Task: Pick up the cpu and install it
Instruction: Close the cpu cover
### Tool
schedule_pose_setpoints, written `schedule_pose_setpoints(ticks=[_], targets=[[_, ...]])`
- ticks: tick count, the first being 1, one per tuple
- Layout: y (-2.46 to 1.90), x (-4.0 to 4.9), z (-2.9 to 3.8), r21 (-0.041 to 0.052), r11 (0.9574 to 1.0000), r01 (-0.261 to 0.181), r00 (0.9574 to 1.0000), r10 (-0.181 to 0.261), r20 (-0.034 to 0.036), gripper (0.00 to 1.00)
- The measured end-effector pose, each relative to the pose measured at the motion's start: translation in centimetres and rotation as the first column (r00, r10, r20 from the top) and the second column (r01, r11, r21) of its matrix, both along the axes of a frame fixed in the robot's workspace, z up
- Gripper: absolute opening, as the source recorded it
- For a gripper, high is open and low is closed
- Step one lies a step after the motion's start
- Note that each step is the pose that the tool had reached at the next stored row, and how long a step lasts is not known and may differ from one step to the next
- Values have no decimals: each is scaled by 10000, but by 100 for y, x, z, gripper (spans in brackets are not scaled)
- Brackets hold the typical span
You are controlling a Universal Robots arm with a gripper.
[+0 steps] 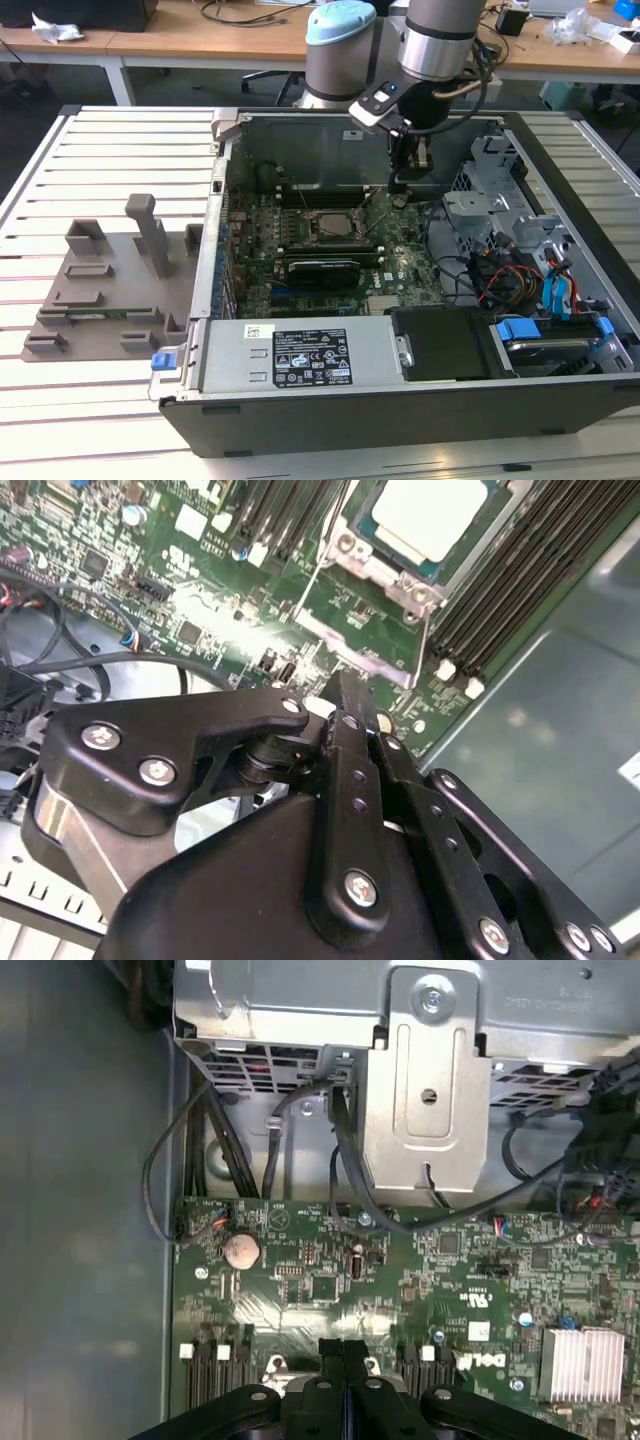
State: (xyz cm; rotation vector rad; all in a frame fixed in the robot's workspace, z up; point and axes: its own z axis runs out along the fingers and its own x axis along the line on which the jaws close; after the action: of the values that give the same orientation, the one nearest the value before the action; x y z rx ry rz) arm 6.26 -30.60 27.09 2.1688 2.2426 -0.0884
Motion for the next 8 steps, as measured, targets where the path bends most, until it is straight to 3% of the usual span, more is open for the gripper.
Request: schedule_pose_setpoints(ticks=[8], targets=[[0, 13, -146, 3, 10000, -59, 10000, 59, -11, 11]])
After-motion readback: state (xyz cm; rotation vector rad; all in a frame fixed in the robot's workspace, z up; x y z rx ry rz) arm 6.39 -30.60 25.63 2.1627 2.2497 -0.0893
